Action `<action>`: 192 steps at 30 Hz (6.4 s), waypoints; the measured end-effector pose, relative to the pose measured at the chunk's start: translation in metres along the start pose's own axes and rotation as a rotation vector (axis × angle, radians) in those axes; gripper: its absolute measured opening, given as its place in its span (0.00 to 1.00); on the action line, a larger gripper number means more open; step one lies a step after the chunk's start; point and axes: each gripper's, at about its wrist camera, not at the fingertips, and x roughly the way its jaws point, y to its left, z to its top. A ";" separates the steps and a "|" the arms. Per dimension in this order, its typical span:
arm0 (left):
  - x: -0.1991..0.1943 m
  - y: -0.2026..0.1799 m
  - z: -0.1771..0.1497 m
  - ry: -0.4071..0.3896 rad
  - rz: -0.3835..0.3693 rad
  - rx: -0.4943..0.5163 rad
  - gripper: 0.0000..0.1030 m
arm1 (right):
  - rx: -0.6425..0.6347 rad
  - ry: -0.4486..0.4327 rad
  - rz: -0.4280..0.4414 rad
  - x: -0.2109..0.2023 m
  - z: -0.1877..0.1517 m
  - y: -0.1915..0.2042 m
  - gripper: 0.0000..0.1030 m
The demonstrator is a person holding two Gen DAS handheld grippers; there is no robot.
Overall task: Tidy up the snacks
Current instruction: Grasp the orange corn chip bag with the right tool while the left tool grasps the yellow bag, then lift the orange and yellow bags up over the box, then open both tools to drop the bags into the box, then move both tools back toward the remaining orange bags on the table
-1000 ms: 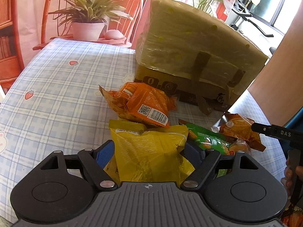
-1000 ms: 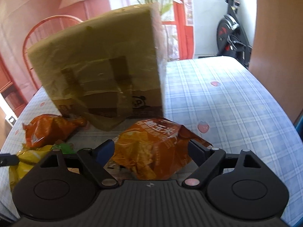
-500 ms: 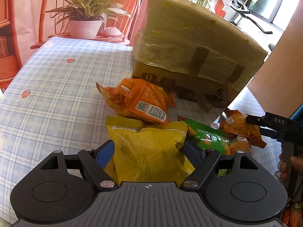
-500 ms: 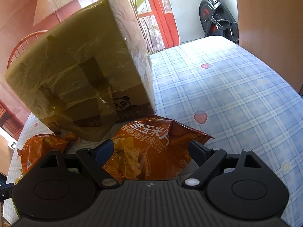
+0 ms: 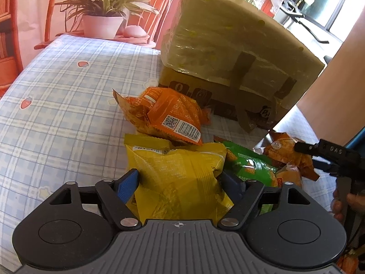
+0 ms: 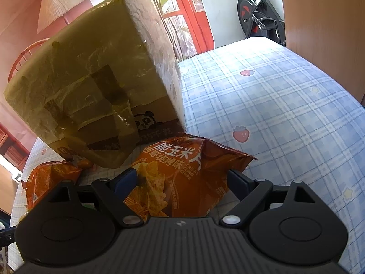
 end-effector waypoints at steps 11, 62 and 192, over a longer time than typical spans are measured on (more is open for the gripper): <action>-0.001 0.006 -0.002 -0.024 -0.072 -0.032 0.64 | 0.063 0.026 0.018 0.014 0.000 -0.006 0.92; -0.058 -0.004 0.000 -0.245 -0.137 0.061 0.59 | 0.058 -0.196 0.159 -0.053 0.001 -0.010 0.50; -0.007 0.029 0.076 -0.099 -0.154 0.279 0.78 | -0.197 -0.088 0.178 -0.056 -0.049 0.137 0.62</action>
